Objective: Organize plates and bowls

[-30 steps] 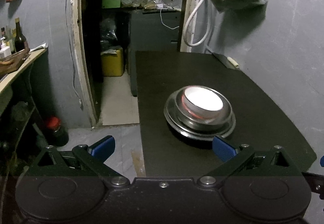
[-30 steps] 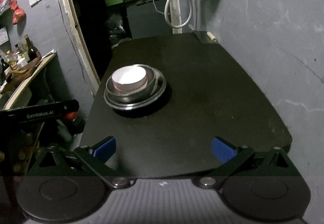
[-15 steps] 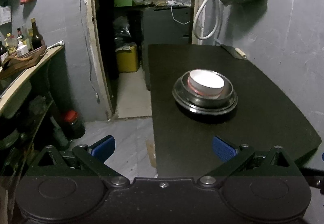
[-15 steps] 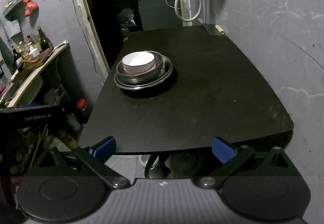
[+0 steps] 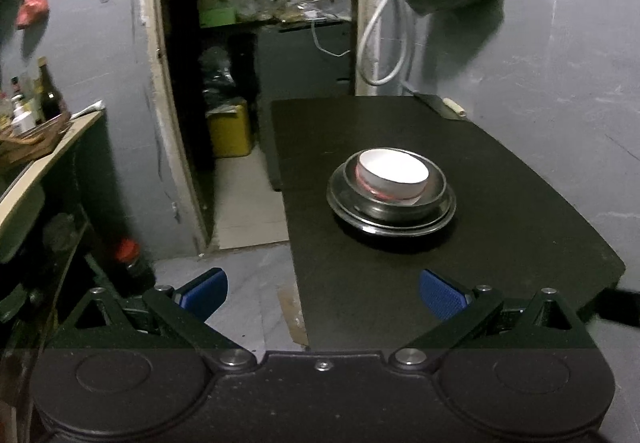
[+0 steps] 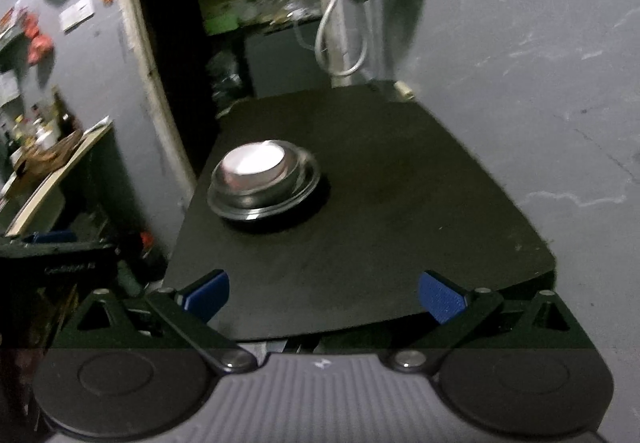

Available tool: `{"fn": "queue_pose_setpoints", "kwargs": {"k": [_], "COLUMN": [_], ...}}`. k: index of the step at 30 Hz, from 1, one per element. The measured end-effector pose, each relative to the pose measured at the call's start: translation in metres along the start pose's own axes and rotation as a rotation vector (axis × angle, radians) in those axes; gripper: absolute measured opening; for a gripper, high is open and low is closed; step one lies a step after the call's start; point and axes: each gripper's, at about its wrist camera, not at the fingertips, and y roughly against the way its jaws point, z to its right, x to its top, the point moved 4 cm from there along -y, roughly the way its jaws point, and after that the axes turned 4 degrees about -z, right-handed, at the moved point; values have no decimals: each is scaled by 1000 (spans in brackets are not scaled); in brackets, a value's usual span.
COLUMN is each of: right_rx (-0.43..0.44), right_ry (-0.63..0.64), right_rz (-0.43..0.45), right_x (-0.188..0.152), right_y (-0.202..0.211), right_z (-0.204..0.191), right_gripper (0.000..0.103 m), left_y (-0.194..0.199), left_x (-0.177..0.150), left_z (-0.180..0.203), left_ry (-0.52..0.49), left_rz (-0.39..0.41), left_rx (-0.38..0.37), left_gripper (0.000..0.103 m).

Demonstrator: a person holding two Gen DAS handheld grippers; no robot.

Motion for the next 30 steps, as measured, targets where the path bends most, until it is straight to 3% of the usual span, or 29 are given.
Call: {"fn": "queue_pose_setpoints", "kwargs": {"k": [12, 30], "right_rx": [-47, 25], "right_ry": [-41, 29], "right_rz": [-2, -39], "right_x": [2, 11], "right_y": [-11, -33], "right_z": [-10, -40], "right_gripper": [103, 103], "left_y": [-14, -8], "left_x": [0, -5], "left_z": [-16, -44], "left_ry": [-31, 8], "left_rz": [-4, 3], "left_rx": [-68, -10], "left_gripper": [102, 102]}}
